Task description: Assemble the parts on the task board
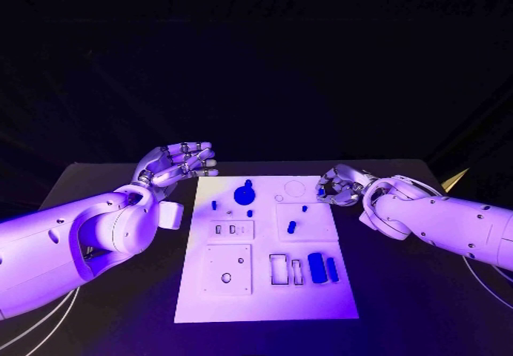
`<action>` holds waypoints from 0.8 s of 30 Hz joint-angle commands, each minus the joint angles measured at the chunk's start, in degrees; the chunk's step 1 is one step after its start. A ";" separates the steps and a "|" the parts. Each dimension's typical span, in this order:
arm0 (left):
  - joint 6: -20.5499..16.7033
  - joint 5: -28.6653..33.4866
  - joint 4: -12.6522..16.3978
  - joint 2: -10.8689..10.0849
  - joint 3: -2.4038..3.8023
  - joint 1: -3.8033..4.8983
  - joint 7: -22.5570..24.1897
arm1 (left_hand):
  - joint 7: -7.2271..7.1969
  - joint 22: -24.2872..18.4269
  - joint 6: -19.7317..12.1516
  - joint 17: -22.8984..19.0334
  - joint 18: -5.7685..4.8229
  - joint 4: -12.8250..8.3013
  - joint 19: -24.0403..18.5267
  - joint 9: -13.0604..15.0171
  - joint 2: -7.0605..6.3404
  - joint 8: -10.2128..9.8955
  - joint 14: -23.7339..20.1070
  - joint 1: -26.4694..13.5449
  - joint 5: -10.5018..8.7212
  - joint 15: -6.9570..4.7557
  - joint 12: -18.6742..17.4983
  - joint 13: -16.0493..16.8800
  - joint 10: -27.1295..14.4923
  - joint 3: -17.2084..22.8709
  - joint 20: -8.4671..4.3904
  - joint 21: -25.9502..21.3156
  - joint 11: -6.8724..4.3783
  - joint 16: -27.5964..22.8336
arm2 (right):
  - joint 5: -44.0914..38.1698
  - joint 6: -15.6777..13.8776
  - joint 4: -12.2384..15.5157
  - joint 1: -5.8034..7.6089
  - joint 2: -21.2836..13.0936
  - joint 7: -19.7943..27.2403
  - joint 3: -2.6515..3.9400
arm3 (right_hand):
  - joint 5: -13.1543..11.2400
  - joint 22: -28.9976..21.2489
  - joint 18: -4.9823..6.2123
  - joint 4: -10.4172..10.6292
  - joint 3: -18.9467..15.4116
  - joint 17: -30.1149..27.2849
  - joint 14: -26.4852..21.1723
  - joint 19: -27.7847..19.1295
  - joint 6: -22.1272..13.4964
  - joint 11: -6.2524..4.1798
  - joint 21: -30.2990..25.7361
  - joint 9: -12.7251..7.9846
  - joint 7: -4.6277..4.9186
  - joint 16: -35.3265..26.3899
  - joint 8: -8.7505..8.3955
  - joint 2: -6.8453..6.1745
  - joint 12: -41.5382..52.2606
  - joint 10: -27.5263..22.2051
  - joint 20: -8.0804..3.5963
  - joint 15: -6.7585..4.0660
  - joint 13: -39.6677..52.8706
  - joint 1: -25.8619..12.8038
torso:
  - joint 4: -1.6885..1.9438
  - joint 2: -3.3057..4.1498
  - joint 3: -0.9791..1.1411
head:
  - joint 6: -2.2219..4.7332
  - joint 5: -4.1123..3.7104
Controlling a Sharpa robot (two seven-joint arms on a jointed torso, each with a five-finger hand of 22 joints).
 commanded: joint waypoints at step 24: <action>0.99 -0.02 0.06 -0.01 0.04 0.05 0.35 | 1.96 0.05 0.18 0.05 0.56 -0.42 -0.32 -0.02 0.07 0.19 -0.36 0.48 -0.38 -0.20 -0.16 -0.01 0.21 -0.06 -0.11 0.32 -0.01 0.20 | -1.17 -1.24 0.05 -0.06 -0.19 -0.75 -0.01 | -1.55 15.05 -0.83 -0.13 -0.13 15.08 5.97 5.99 -2.79 0.24 0.27 -0.65 0.73 0.35 -1.43 -2.22 -0.73 1.95 0.08 0.14 11.06 -3.32 | 0.04 -0.03 -0.03 | 0.01 -0.19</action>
